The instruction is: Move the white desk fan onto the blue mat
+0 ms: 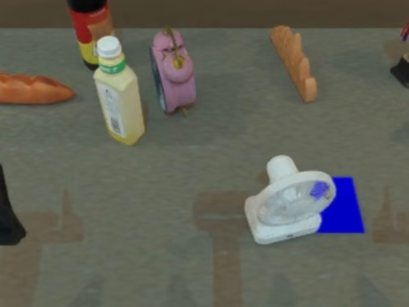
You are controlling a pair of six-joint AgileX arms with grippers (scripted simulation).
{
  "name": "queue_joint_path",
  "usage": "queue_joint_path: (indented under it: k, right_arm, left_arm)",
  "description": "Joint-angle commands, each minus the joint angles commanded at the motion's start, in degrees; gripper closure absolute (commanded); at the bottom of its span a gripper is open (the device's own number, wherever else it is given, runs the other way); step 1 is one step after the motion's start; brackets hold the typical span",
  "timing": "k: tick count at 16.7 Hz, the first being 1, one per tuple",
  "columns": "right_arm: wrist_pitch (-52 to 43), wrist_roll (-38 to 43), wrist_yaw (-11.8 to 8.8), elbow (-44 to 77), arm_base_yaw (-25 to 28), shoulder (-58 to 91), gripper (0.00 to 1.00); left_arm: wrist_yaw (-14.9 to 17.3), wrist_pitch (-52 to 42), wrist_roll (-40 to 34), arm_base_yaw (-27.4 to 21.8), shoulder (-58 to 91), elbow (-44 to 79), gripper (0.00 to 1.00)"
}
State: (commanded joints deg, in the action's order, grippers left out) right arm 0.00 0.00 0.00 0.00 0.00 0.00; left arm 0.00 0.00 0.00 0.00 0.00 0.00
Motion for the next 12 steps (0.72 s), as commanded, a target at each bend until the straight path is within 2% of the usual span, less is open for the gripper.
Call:
queue_joint_path:
  k: [5,8,12]
  right_arm:
    - [-3.3,-2.7,0.0,3.4,1.5,3.5,0.00]
    - [-10.9,-8.7,0.1,11.7,4.9,12.5,0.00]
    - [-25.3,-20.1,0.5,28.5,11.4,31.2,0.00]
  left_arm:
    - [0.0,0.0,0.0,0.0,0.0,0.0,0.00]
    - [0.0,0.0,0.0,0.0,0.0,0.0,0.00]
    - [0.0,0.0,0.0,0.0,0.0,0.0,0.00]
